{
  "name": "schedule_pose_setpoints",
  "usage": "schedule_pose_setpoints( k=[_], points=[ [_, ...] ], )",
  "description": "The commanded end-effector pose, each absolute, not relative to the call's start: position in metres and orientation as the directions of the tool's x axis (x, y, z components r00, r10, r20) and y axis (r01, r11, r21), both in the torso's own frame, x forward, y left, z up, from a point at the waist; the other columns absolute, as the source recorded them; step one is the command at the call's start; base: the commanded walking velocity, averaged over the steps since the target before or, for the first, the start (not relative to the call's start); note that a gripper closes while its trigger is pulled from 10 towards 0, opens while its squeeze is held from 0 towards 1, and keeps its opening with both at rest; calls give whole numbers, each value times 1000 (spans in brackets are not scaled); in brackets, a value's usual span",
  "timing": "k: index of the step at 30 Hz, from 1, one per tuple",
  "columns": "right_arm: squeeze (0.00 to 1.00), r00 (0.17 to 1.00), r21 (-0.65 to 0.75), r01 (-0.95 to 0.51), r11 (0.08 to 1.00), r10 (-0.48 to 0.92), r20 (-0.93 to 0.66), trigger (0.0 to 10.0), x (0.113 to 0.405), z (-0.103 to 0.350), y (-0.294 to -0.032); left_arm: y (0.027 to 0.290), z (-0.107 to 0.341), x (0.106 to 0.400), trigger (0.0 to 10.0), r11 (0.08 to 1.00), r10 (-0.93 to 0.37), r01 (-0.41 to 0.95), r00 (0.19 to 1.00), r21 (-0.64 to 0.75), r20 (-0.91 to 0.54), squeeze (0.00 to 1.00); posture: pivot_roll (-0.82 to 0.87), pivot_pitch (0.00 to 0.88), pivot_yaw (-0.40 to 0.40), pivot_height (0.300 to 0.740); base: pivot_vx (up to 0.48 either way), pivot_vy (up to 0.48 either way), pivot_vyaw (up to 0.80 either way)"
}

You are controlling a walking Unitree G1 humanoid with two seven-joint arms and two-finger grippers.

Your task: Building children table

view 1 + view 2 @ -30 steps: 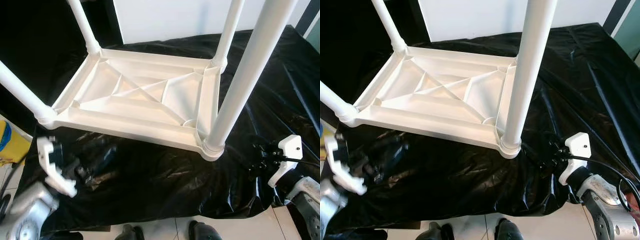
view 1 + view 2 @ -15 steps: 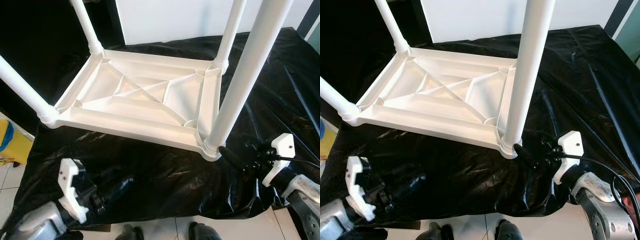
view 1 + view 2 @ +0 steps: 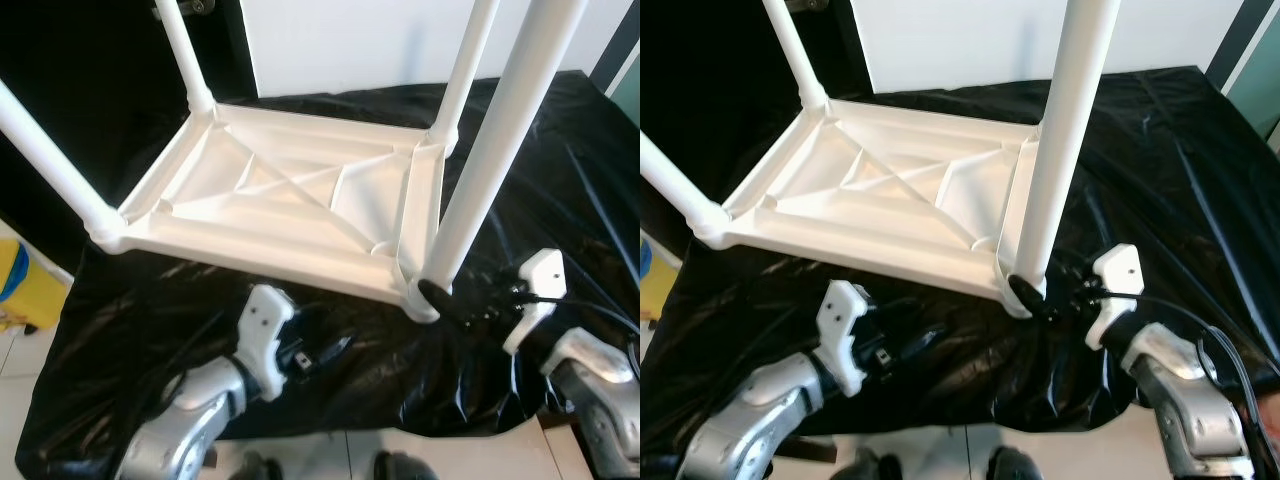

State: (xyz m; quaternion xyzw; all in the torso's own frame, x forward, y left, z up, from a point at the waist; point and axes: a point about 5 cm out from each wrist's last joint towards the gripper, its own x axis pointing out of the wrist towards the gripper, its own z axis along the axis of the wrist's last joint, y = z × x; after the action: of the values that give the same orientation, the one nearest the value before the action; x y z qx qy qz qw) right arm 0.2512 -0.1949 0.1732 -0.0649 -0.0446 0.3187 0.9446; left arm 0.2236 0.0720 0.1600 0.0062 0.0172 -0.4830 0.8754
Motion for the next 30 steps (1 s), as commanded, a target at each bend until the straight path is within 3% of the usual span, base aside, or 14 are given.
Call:
schedule_pose_setpoints(
  k=[1,2,8,14,15,16,17,18,20,21,30],
  points=[
    [0,789,-169,-600,782,613,34,10000,252,170,-193,69,156,224,10000,528,-848,849,528,17,-56,0,-107,119,24,740,0,0,0],
    [0,778,-191,-613,767,628,25,10000,257,169,-190,60,153,227,10000,501,-856,862,507,77,-102,0,-107,121,24,740,0,0,0],
    [0,776,-199,-614,764,630,24,10000,259,169,-189,56,152,227,10000,494,-857,864,503,99,-116,0,-107,124,21,740,0,0,0],
    [0,764,-220,-626,748,645,19,10000,268,165,-184,42,164,232,10000,501,-858,855,511,132,-52,0,-102,135,21,740,0,0,0],
    [0,764,-223,-626,747,645,19,8588,271,162,-183,41,167,234,10000,512,-853,846,521,152,-24,0,-100,137,20,740,0,0,0],
    [0,764,-223,-626,747,645,19,8588,271,162,-183,41,167,234,10000,512,-853,846,521,152,-24,0,-100,137,20,740,0,0,0],
    [0,764,-224,-625,748,645,20,4196,273,161,-182,41,169,236,10000,518,-849,838,528,173,-15,0,-99,136,20,740,0,0,0],
    [0,764,-224,-625,748,644,20,1333,274,159,-181,41,170,238,10000,523,-846,833,533,180,-10,0,-98,137,20,740,0,0,0],
    [0,764,-225,-625,748,645,21,1333,275,158,-181,41,170,239,10000,525,-845,831,535,185,-9,0,-98,137,20,740,0,0,0],
    [0,766,-222,-623,750,642,21,0,276,157,-181,41,170,239,10000,525,-843,829,537,193,-12,0,-94,139,18,740,0,0,0],
    [0,791,-211,-598,774,612,4,0,279,149,-180,39,168,247,10000,555,-817,798,576,236,-25,0,-95,142,21,740,0,0,0]
  ],
)
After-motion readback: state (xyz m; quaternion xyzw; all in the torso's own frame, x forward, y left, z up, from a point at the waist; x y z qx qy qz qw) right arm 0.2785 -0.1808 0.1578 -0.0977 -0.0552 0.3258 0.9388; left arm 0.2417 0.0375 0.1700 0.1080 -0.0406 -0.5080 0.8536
